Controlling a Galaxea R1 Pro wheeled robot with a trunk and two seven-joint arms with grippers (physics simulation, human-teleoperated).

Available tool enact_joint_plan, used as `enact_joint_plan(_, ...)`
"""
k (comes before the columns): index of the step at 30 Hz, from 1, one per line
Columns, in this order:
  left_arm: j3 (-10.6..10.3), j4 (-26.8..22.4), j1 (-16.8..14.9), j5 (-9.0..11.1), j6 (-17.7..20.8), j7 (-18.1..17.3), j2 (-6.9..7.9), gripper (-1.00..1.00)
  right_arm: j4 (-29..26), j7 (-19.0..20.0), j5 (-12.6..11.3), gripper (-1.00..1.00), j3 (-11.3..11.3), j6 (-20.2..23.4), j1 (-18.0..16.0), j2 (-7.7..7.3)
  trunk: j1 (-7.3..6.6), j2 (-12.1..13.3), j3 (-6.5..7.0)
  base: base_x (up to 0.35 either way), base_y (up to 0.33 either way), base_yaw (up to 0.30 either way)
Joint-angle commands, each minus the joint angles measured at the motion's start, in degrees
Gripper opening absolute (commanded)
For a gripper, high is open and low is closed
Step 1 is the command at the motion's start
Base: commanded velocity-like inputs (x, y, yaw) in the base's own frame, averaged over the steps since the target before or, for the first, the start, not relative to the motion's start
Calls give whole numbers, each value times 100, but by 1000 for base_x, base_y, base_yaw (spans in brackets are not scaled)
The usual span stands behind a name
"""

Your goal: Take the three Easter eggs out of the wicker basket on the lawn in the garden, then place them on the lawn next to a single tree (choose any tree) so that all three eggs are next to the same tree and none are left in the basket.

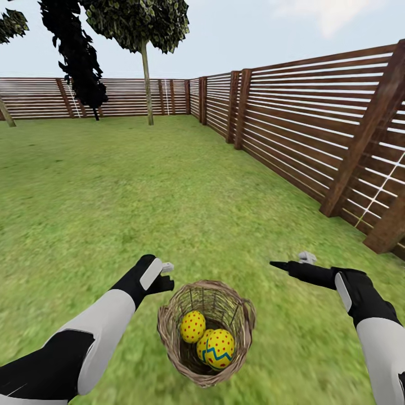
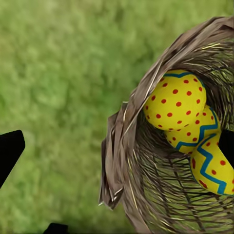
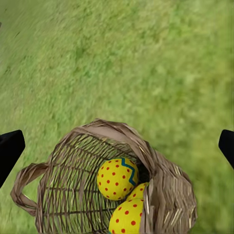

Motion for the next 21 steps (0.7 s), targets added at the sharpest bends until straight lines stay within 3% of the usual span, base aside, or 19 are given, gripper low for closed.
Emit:
enact_joint_plan(1,-39,-8,-3,61,14,47,4,100,-4,24,7,100,-17,42,-5,2,22,-44,-23,0,0,-4)
enact_joint_plan(21,-39,0,-3,62,14,41,1,100,-22,24,-9,100,-17,48,-5,-6,461,-846,-382,0,0,0)
